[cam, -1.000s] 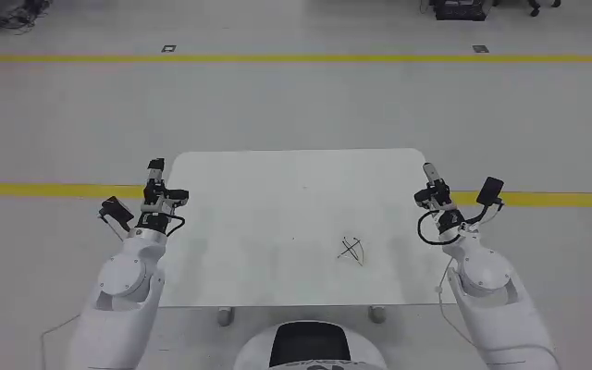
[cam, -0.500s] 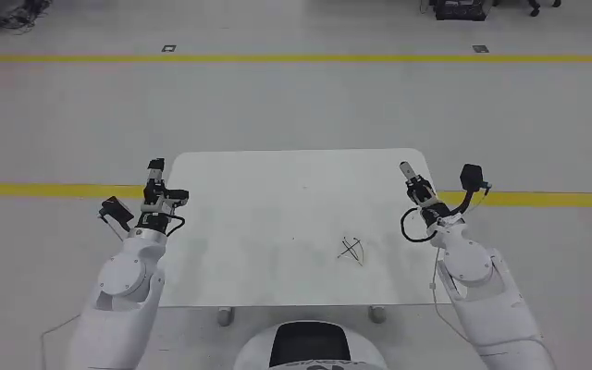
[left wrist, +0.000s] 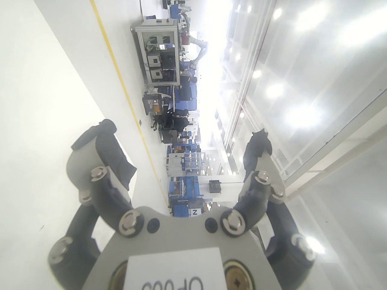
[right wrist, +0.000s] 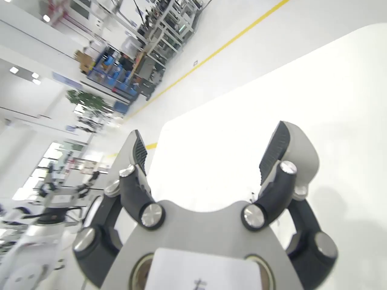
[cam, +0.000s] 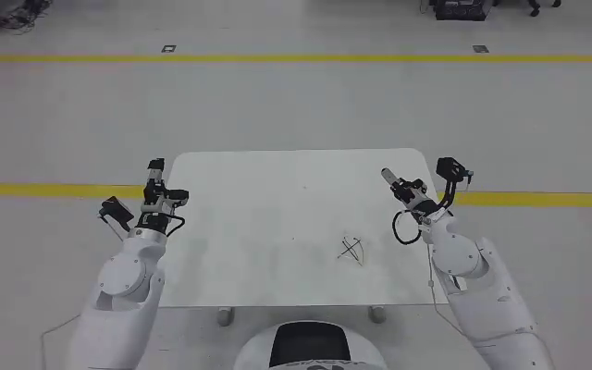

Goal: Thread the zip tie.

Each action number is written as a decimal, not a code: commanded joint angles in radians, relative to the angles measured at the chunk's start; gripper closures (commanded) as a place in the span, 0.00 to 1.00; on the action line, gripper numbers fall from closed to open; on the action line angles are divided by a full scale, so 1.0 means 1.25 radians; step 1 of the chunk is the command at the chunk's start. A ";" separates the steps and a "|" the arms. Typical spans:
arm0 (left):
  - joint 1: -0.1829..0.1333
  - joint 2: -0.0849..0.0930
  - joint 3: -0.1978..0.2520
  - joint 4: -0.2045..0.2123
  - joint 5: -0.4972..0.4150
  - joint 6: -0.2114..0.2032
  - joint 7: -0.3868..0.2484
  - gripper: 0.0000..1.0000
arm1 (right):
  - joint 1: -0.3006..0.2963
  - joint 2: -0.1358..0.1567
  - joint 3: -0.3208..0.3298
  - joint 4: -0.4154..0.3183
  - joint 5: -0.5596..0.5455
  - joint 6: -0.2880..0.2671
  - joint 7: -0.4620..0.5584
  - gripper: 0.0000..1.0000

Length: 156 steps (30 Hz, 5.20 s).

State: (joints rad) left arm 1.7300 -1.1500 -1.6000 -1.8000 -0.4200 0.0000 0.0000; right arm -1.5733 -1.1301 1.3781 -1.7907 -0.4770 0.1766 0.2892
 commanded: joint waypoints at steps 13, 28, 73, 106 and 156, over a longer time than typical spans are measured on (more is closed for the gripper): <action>0.000 0.000 0.000 0.000 0.000 0.000 0.000 0.00 | 0.018 0.006 -0.039 0.009 -0.132 -0.023 0.074 0.00; 0.000 0.000 0.000 0.000 0.000 0.000 0.000 0.00 | 0.109 0.000 -0.147 0.058 -0.319 0.030 0.245 0.00; 0.000 0.000 0.000 0.000 0.000 0.000 0.000 0.00 | 0.315 -0.028 -0.332 0.253 -0.542 -0.147 0.572 0.00; 0.000 0.000 0.000 0.000 0.000 0.000 0.000 0.00 | 0.374 -0.073 -0.403 0.395 -0.397 -0.150 0.669 0.00; 0.000 0.000 0.000 0.000 0.000 0.000 0.000 0.00 | 0.347 -0.075 -0.402 0.376 -0.439 -0.138 0.629 0.56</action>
State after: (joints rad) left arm 1.7300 -1.1500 -1.6000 -1.8000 -0.4200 0.0000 0.0000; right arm -1.1367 -1.2244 0.8727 -1.3188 -1.0249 0.0009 1.0776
